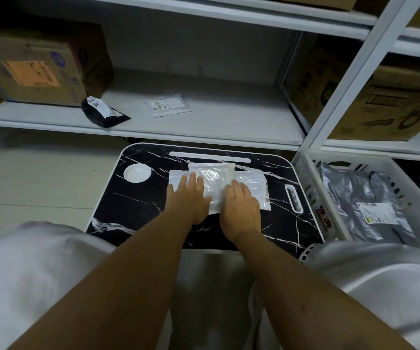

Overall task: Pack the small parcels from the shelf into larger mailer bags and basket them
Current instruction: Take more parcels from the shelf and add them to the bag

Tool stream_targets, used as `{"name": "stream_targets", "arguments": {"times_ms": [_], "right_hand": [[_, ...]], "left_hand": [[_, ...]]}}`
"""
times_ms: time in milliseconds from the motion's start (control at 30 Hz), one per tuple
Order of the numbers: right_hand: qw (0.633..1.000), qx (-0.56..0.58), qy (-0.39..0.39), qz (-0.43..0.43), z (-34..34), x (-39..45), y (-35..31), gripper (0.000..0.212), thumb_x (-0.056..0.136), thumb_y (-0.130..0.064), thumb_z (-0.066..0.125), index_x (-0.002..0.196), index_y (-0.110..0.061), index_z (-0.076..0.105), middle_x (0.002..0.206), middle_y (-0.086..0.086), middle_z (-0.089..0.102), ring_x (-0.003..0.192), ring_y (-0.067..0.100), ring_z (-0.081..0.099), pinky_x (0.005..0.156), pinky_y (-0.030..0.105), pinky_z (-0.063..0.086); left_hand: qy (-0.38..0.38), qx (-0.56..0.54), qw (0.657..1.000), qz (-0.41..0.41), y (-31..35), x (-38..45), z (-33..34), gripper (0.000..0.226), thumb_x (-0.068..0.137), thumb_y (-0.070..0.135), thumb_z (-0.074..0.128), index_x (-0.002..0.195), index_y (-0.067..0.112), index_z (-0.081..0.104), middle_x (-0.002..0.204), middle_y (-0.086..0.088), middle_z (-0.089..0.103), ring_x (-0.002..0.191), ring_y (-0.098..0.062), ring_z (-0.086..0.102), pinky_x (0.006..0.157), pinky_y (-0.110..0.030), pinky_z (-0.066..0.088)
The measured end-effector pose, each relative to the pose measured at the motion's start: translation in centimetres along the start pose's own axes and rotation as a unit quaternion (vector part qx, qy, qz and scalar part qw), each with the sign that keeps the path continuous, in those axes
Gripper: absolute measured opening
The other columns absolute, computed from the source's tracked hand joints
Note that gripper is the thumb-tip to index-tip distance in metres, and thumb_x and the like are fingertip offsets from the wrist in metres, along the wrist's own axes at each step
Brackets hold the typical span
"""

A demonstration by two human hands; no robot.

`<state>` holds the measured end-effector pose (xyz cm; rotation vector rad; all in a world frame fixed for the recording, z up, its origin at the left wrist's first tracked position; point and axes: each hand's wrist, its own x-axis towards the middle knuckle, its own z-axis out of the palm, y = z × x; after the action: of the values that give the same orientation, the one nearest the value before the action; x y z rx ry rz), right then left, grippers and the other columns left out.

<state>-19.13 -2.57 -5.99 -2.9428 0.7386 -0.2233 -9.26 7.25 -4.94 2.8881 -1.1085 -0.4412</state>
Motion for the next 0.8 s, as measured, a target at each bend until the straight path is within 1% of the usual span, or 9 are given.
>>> {"name": "stream_targets", "arguments": {"times_ms": [33,67,100,167,300,400,533,667,800], "right_hand": [[1.0,-0.001,-0.028,-0.01,0.3,0.7,0.1,0.053,0.097,-0.021,0.044,0.147,-0.013,0.029,0.159,0.007,0.018,0.147,0.027,0.014,0.114,0.044,0.028],[0.998,-0.007,-0.056,-0.019,0.8,1.3,0.1,0.06,0.1,-0.026,0.041,0.153,-0.014,0.016,0.163,0.005,0.004,0.15,0.025,0.0,0.119,0.046,0.018],[0.997,-0.015,-0.077,-0.028,1.2,1.6,0.3,0.064,0.102,-0.03,0.037,0.155,-0.015,0.005,0.163,0.004,-0.007,0.15,0.024,-0.009,0.121,0.047,0.01],[0.995,-0.022,-0.096,-0.036,2.3,2.0,0.8,0.063,0.104,-0.037,0.027,0.155,-0.017,-0.005,0.162,0.003,-0.015,0.148,0.022,-0.015,0.12,0.048,0.001],[0.993,-0.032,-0.108,-0.027,4.1,2.2,2.0,0.059,0.104,-0.044,0.012,0.155,-0.018,-0.004,0.162,0.003,-0.013,0.148,0.02,-0.016,0.12,0.049,-0.003],[0.991,-0.043,-0.121,-0.037,5.1,2.3,2.6,0.062,0.1,-0.047,-0.002,0.154,-0.019,-0.007,0.162,0.002,-0.013,0.148,0.019,-0.016,0.119,0.051,-0.002],[0.988,-0.029,-0.147,-0.046,5.7,3.2,2.8,0.059,0.104,-0.045,0.01,0.154,-0.022,-0.007,0.162,0.0,-0.013,0.149,0.018,-0.014,0.119,0.053,0.001],[0.985,-0.022,-0.163,-0.047,6.1,3.6,3.0,0.058,0.104,-0.044,0.013,0.155,-0.024,-0.005,0.162,-0.002,-0.013,0.149,0.018,-0.013,0.119,0.054,0.002],[0.986,0.004,-0.159,-0.041,6.1,3.8,2.9,0.055,0.104,-0.042,0.016,0.155,-0.025,0.004,0.163,-0.003,-0.006,0.149,0.017,-0.008,0.119,0.053,0.004]], "left_hand": [[0.021,0.014,1.0,0.006,0.2,0.3,0.5,0.066,0.101,0.048,0.019,0.153,0.015,-0.005,0.161,-0.005,-0.012,0.148,-0.024,-0.009,0.117,-0.053,0.006],[0.04,0.03,0.999,0.012,0.4,0.7,1.1,0.067,0.101,0.048,0.018,0.153,0.014,-0.006,0.161,-0.006,-0.013,0.148,-0.024,-0.01,0.118,-0.053,0.005],[0.054,0.045,0.997,0.017,0.5,1.0,1.6,0.067,0.101,0.048,0.017,0.153,0.014,-0.006,0.16,-0.008,-0.014,0.148,-0.025,-0.011,0.118,-0.053,0.005],[0.057,0.062,0.996,0.021,0.8,1.6,2.5,0.067,0.1,0.048,0.015,0.152,0.013,-0.009,0.16,-0.009,-0.017,0.147,-0.026,-0.014,0.118,-0.054,0.002],[0.057,0.056,0.996,0.035,0.9,2.6,4.1,0.063,0.101,0.043,0.012,0.152,0.014,-0.011,0.159,-0.01,-0.019,0.146,-0.026,-0.018,0.118,-0.053,-0.001],[0.056,0.05,0.996,0.037,0.7,3.1,5.2,0.06,0.102,0.041,0.009,0.152,0.016,-0.013,0.159,-0.008,-0.021,0.146,-0.024,-0.02,0.118,-0.054,0.0],[0.03,0.03,0.999,0.03,0.3,3.9,5.8,0.06,0.102,0.042,0.009,0.151,0.019,-0.016,0.157,-0.006,-0.025,0.146,-0.024,-0.021,0.118,-0.054,0.001],[0.009,0.017,0.999,0.027,0.2,4.5,6.0,0.06,0.102,0.041,0.01,0.152,0.019,-0.015,0.157,-0.004,-0.026,0.146,-0.023,-0.019,0.118,-0.054,0.002],[0.005,0.016,1.0,0.026,0.4,4.6,5.7,0.06,0.102,0.042,0.013,0.153,0.017,-0.006,0.16,-0.007,-0.016,0.148,-0.026,-0.013,0.118,-0.055,0.005]]}}
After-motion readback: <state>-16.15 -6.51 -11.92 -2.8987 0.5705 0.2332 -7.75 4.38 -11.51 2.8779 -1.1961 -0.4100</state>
